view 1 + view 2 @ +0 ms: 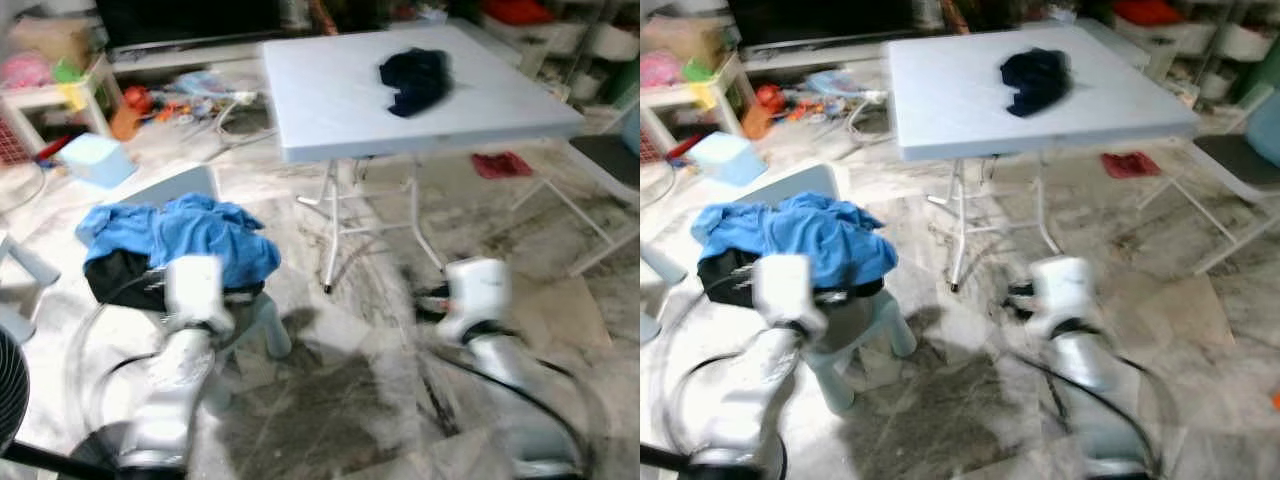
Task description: Hang hanger
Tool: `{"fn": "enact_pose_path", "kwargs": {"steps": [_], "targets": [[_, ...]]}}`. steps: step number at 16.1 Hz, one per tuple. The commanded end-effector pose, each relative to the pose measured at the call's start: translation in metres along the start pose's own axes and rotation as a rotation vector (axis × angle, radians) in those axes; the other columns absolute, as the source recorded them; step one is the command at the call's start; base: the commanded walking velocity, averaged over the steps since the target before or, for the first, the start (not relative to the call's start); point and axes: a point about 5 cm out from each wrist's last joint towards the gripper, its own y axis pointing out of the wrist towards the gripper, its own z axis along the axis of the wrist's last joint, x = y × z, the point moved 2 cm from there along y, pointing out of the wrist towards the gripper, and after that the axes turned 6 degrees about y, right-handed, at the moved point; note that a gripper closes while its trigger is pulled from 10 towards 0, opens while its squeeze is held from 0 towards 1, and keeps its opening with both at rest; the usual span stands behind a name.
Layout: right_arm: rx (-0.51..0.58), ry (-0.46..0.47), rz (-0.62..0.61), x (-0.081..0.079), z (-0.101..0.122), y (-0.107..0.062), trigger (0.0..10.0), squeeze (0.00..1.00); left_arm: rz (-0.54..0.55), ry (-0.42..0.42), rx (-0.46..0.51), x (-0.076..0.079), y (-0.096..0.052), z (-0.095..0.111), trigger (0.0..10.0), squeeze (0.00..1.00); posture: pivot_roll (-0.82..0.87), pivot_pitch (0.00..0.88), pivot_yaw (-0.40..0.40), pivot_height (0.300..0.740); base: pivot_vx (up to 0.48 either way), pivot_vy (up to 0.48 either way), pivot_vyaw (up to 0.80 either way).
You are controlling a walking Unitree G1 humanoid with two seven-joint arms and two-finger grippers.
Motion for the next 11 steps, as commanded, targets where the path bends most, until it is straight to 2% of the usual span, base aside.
{"fn": "enact_pose_path", "kwargs": {"steps": [1, 2, 6, 8, 11], "targets": [[-0.001, -0.008, -0.006, 0.0065, 0.0003, -0.0028, 10.0, 0.0, -0.025, -0.022, 0.02, 0.0057, 0.0, 0.0055, 10.0, 0.0, -0.1, 0.0, 0.004, 0.74, 0.0, 0.0, 0.8], [0.004, -0.002, 0.011, 0.0037, 0.0011, -0.0027, 10.0, 0.0, -0.032, -0.035, 0.022, 0.0063, 0.0, 0.0059, 10.0, 0.0, -0.1, 0.0, 0.004, 0.74, 0.0, 0.0, 0.44], [0.008, -0.003, 0.021, 0.0026, 0.0023, -0.0027, 10.0, 0.0, -0.042, -0.046, 0.028, 0.008, 0.0005, 0.0075, 10.0, 0.0, -0.11, 0.0, 0.004, 0.74, 0.0, 0.0, 0.0], [0.007, -0.016, 0.035, 0.0017, 0.0019, -0.0032, 10.0, 0.0, -0.056, -0.058, 0.032, 0.0095, 0.0003, 0.0084, 10.0, 0.0, -0.11, 0.0, 0.005, 0.74, 0.308, 0.0, 0.0], [0.013, -0.023, 0.051, -0.0017, 0.0033, -0.0028, 10.0, 0.0, -0.062, -0.066, 0.03, 0.0114, 0.0002, 0.0085, 10.0, 0.0, -0.11, 0.0, 0.003, 0.74, 0.355, 0.0, 0.78]]}}
